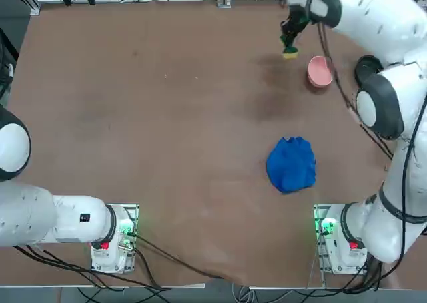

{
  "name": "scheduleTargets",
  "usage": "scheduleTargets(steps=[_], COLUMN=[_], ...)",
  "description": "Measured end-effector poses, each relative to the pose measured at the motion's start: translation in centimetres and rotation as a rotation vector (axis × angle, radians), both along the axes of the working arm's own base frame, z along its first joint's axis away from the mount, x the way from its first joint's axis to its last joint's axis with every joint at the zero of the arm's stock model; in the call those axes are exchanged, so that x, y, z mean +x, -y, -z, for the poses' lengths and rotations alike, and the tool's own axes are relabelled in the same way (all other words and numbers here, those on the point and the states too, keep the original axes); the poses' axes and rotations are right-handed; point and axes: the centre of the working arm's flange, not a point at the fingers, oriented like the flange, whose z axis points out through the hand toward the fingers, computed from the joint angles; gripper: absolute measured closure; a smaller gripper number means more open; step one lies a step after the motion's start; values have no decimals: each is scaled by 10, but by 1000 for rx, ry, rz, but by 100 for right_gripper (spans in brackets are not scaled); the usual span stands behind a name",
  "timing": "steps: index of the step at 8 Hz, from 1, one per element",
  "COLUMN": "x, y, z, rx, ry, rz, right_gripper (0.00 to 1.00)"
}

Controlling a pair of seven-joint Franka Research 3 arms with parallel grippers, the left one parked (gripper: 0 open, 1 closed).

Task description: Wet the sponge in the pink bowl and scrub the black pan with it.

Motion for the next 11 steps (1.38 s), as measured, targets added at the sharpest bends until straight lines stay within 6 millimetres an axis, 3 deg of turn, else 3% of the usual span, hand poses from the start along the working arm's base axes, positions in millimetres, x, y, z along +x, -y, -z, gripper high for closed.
scheduleTargets(steps=[3,4,6,8,11], x=[-31,-33,-31,-32,-32], y=[-52,-56,-52,-56,-57], z=[83,97,103,110,112], rx=[-44,-55,-53,-37,-35], ry=[65,69,74,74,73], rz=[25,22,36,46,46], right_gripper=[94,93,90,78,22])
